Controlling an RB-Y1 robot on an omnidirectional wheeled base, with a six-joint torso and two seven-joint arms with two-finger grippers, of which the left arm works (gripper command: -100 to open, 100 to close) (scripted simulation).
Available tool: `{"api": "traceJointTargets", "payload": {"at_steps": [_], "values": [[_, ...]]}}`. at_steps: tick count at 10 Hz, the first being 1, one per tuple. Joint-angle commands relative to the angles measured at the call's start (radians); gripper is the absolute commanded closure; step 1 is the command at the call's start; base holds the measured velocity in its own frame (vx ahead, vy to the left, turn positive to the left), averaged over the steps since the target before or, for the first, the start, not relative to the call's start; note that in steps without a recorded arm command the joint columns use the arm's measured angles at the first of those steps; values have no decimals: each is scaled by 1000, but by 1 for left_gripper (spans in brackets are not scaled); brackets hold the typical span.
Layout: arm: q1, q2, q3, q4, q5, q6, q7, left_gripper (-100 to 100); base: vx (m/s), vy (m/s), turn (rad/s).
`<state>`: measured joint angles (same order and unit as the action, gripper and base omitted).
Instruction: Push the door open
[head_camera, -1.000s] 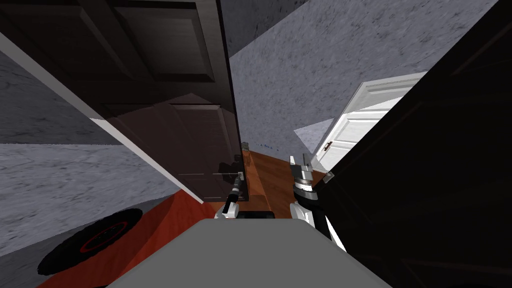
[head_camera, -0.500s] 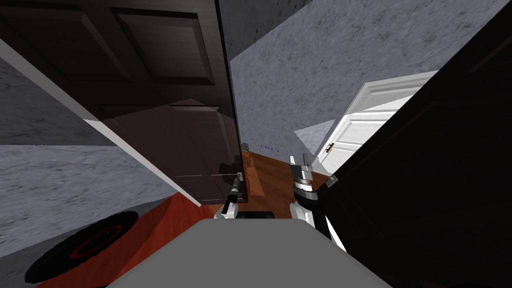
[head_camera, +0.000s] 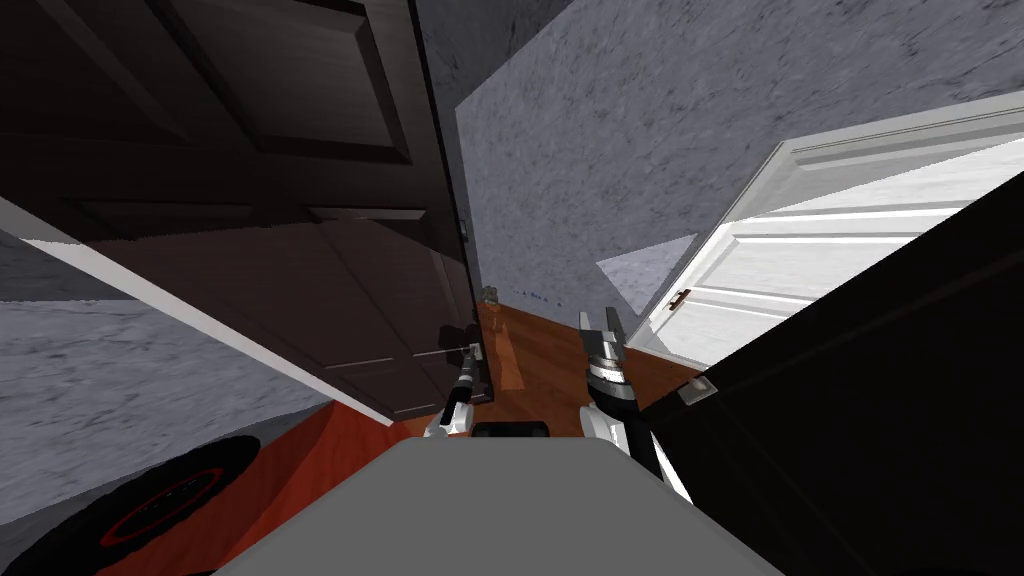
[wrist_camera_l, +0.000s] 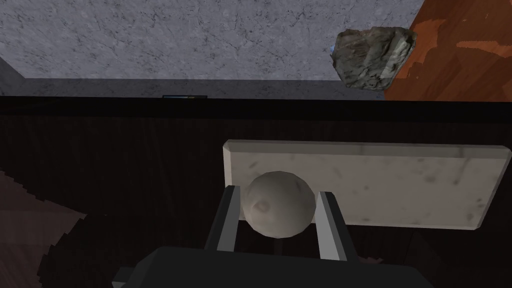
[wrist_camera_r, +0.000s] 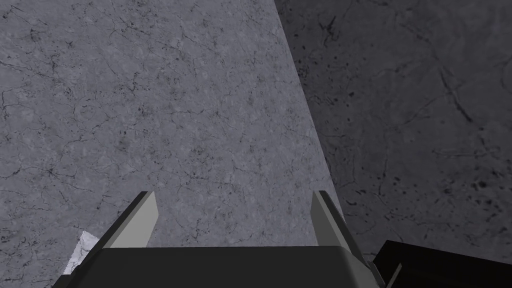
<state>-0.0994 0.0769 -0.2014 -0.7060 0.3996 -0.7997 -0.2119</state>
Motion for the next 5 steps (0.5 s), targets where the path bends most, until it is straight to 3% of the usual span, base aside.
{"api": "traceJointTargets", "payload": {"at_steps": [1,5], "values": [[-7,17,31,16,14,-15,0,100,239,-58,64],[-11,23,74,23,35,-17,-10,100,175,-63,67]]}}
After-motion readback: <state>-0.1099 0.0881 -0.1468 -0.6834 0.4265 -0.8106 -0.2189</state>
